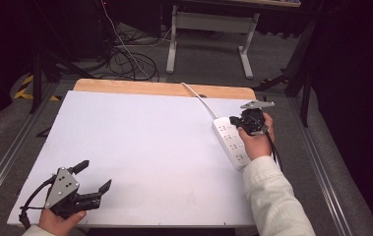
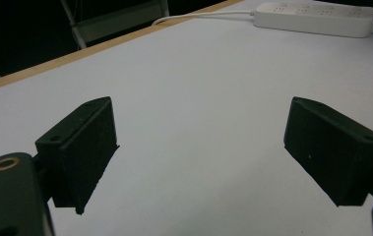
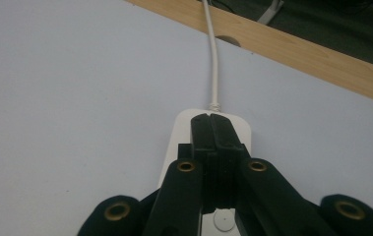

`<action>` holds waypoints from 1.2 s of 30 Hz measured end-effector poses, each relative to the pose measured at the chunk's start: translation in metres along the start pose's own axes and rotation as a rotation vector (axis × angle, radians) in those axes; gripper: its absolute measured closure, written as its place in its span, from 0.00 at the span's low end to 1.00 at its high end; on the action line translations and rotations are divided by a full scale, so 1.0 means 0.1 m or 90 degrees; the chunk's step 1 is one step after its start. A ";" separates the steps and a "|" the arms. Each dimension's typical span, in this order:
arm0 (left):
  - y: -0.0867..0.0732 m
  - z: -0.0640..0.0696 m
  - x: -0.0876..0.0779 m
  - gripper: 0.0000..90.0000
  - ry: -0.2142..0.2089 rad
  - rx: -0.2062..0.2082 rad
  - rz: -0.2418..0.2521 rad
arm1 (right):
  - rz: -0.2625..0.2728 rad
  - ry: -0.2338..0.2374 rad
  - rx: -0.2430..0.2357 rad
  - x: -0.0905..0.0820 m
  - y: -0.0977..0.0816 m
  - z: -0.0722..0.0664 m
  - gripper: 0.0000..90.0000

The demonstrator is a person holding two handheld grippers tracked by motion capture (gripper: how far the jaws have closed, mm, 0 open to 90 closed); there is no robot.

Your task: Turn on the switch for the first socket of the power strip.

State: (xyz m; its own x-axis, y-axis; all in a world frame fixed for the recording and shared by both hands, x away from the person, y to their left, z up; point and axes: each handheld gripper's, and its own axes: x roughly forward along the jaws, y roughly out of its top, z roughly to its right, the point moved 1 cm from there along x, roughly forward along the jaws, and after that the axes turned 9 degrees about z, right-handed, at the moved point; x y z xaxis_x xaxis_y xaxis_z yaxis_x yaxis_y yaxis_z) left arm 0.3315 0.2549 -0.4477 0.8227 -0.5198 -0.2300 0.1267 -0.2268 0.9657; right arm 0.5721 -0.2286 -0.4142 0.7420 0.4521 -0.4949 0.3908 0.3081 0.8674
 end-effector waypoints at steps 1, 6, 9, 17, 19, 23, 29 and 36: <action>0.00 0.00 0.00 0.15 0.000 0.000 0.000 | -0.005 -0.004 0.001 0.02 -0.01 0.01 1.00; 0.00 0.00 0.01 0.15 -0.001 -0.002 -0.001 | -0.017 -0.016 0.005 0.10 -0.05 0.06 1.00; 0.00 0.00 0.01 0.15 0.000 -0.002 -0.001 | -0.027 -0.020 0.016 0.16 -0.08 0.09 1.00; -0.01 0.00 0.01 0.15 0.002 -0.004 -0.001 | -0.045 -0.024 0.028 0.30 -0.14 0.12 1.00; -0.01 0.00 0.01 0.15 0.001 -0.005 -0.002 | -0.049 -0.027 0.031 0.32 -0.15 0.13 1.00; -0.01 0.00 0.01 0.15 0.001 -0.005 -0.002 | -0.061 -0.032 0.037 0.36 -0.18 0.14 1.00; -0.01 0.00 0.01 0.15 0.001 -0.006 -0.003 | -0.073 -0.037 0.038 0.42 -0.21 0.14 1.00; -0.01 0.00 0.01 0.15 0.002 -0.001 -0.003 | -0.080 -0.045 0.039 0.44 -0.23 0.15 1.00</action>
State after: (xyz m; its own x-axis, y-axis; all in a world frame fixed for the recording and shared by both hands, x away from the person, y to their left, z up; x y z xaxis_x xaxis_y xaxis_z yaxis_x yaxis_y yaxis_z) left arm 0.3326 0.2549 -0.4490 0.8238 -0.5160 -0.2348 0.1323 -0.2277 0.9647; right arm 0.6042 -0.2277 -0.4549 0.7209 0.3532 -0.5963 0.5134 0.3059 0.8018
